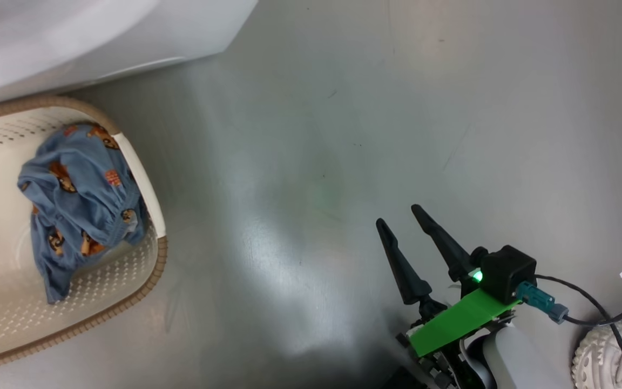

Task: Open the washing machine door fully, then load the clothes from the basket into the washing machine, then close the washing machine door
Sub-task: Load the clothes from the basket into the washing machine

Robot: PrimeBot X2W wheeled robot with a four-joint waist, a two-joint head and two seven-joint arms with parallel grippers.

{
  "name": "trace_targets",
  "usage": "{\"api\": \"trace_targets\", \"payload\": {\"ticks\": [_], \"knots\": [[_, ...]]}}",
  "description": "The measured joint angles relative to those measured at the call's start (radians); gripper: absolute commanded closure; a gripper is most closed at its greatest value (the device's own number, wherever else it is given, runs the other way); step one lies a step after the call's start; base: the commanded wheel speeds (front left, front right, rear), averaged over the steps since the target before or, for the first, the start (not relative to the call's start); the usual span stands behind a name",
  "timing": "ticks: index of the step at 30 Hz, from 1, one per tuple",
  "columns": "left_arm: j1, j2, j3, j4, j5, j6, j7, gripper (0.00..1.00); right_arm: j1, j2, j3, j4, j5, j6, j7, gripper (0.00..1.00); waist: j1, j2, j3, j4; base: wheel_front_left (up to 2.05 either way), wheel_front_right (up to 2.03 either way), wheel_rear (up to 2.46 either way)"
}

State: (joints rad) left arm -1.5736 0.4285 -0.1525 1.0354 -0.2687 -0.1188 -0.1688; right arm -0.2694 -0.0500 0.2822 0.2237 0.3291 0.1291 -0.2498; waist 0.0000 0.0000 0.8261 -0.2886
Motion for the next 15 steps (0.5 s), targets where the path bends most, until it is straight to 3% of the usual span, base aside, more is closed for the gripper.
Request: {"api": "trace_targets", "payload": {"ticks": [15], "knots": [[0.133, -0.086, -0.004, 0.021, -0.044, 0.009, -0.07, 0.0, -0.003, -0.001, -0.069, 0.016, -0.021, 0.0, 0.0, 0.0, 0.0, 0.0, -0.098, 0.053, 0.0, 0.0, 0.0]]}}
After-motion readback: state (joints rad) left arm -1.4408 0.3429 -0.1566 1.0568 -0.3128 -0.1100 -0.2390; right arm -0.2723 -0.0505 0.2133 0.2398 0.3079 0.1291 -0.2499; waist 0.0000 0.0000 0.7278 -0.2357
